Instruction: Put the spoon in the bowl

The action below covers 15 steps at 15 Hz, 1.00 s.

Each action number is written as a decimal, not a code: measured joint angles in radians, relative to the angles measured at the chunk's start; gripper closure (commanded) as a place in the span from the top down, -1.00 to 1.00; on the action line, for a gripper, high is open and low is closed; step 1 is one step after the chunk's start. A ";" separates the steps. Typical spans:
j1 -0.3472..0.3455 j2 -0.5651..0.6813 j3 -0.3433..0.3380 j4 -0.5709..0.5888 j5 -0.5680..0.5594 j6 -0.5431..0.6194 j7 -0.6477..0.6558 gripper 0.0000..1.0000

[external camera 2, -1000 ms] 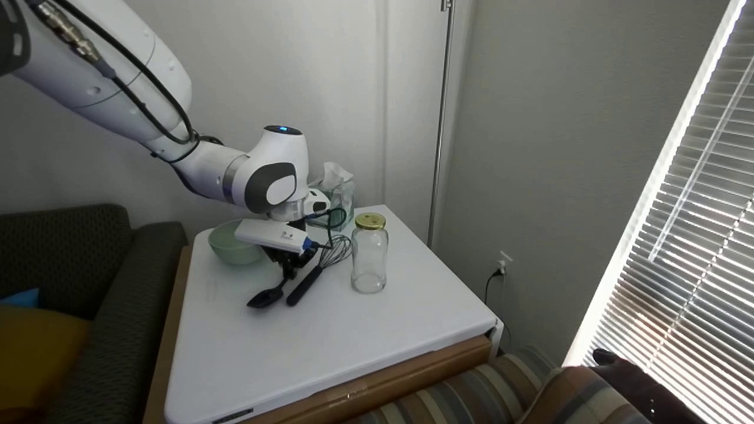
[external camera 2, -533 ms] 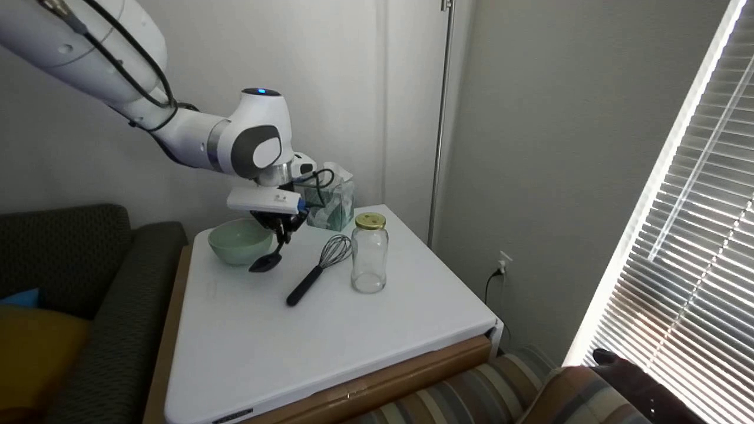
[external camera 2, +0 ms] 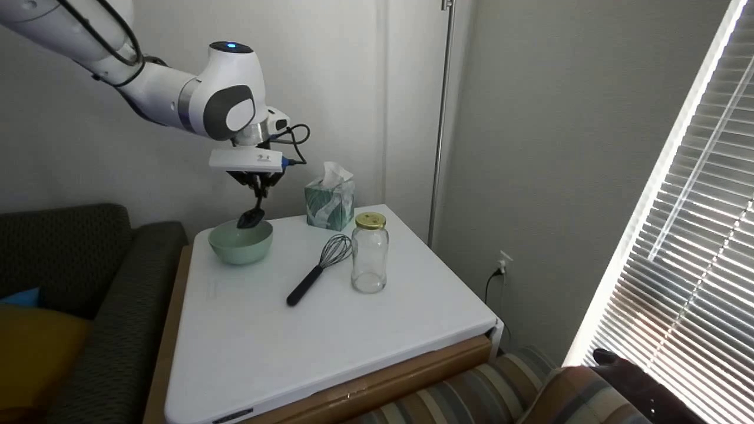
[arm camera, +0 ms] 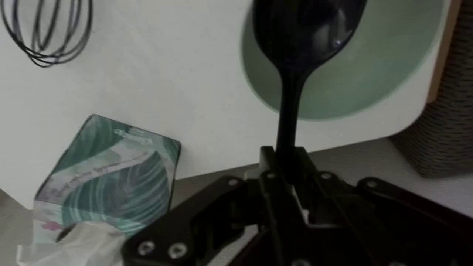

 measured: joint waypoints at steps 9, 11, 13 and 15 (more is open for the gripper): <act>-0.063 0.073 0.123 0.008 0.110 0.011 -0.115 -0.93; -0.062 0.101 0.123 0.019 0.110 0.012 -0.115 -0.93; -0.058 0.130 0.123 0.037 0.110 0.027 -0.115 -0.93; -0.052 0.155 0.124 0.058 0.110 0.052 -0.115 -0.93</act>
